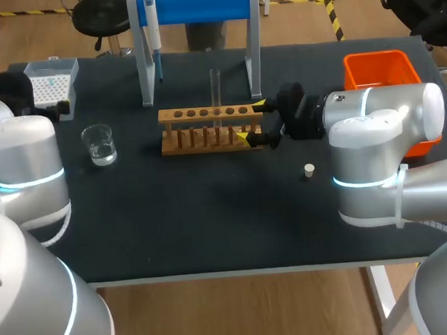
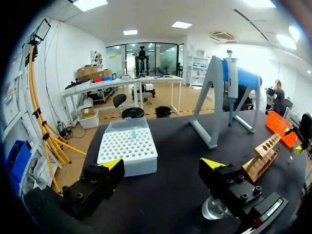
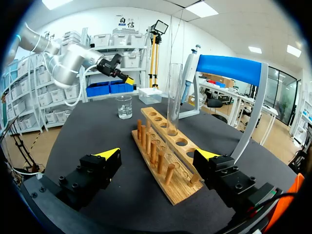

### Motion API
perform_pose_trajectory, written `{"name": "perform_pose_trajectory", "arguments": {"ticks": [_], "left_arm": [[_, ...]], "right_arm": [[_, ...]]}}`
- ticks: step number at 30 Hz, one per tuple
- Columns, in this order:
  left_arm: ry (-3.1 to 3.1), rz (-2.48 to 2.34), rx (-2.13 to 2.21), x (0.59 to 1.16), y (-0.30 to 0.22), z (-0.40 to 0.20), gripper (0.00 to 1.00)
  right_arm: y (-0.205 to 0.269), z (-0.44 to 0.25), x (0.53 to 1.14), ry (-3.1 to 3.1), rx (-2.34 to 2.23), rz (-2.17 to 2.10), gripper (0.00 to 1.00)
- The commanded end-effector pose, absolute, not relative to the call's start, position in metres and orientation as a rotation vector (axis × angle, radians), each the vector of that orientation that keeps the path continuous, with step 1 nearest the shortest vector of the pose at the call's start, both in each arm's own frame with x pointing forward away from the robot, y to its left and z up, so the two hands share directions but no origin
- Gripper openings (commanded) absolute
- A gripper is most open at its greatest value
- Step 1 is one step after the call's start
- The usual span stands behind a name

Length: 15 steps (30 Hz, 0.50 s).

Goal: Invert the test tube, pick up the pipette, mount the tip to pipette, aspirate from beaker and dispense into the tube, eject the tip, return the pipette, and cap with the stopper.

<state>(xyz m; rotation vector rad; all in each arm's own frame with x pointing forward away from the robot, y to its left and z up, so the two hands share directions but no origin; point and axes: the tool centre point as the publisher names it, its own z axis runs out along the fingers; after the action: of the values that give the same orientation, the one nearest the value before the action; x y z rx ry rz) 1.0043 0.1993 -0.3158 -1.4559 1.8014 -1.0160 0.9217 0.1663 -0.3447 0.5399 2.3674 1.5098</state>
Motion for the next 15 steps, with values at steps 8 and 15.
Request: {"name": "perform_pose_trajectory", "arguments": {"ticks": [8, 15], "left_arm": [[1.826, -0.987, -1.474, 1.039, 0.216, -0.322, 1.00], [1.818, -0.990, -1.469, 1.052, 0.222, -0.329, 1.00]], "right_arm": [[0.167, -0.345, 0.922, 2.367, 0.540, 1.510, 1.00], [0.167, -0.345, 0.922, 2.367, 0.540, 1.510, 1.00]]}}
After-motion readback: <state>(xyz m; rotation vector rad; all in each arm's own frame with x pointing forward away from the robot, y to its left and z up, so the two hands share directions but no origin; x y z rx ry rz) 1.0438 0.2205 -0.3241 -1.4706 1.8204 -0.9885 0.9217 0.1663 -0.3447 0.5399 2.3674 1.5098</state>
